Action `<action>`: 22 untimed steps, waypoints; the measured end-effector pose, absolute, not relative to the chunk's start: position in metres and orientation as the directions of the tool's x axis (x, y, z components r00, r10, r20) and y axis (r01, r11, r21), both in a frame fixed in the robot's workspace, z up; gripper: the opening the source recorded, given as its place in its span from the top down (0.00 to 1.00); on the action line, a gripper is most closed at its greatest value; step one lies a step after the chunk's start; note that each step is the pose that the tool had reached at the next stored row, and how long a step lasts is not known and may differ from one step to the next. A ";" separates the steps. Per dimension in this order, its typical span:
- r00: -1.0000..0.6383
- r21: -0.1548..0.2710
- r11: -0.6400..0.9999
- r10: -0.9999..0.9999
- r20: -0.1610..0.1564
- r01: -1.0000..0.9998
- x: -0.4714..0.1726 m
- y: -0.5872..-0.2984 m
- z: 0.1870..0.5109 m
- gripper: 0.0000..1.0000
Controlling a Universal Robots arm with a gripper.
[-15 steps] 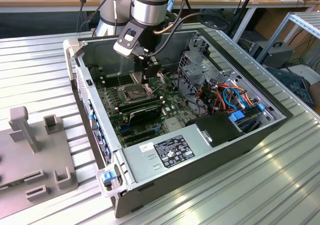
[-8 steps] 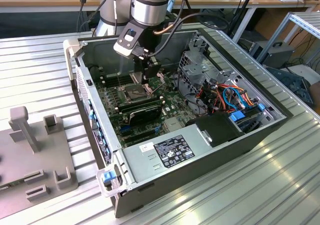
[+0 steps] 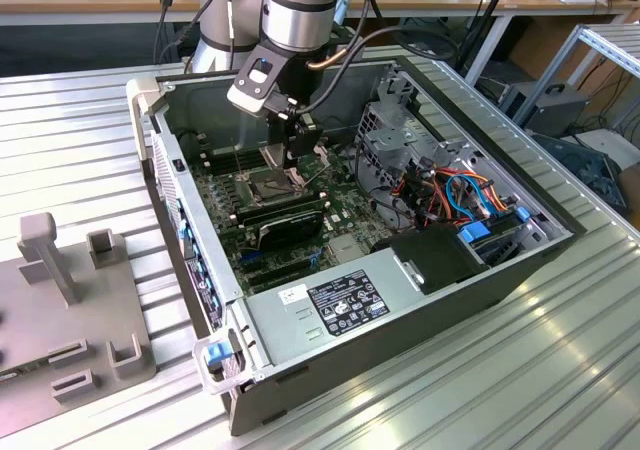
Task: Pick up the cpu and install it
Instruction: 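Place the cpu into insertion slot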
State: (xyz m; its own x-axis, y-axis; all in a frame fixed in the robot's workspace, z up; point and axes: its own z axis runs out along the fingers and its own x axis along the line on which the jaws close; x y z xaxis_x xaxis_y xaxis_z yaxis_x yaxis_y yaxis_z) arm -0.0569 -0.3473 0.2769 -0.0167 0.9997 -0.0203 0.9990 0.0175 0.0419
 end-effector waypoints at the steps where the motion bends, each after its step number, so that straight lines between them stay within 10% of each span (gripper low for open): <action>1: -0.020 0.042 0.021 1.000 -0.020 0.999 -0.057 -0.347 0.277 0.46; 22: -0.041 0.042 0.042 0.999 -0.020 0.998 -0.057 -0.347 0.274 0.46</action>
State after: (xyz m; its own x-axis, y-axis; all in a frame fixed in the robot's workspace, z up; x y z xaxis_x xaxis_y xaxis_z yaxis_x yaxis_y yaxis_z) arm -0.0569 -0.3473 0.2744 -0.0407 0.9990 -0.0203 0.9982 0.0415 0.0422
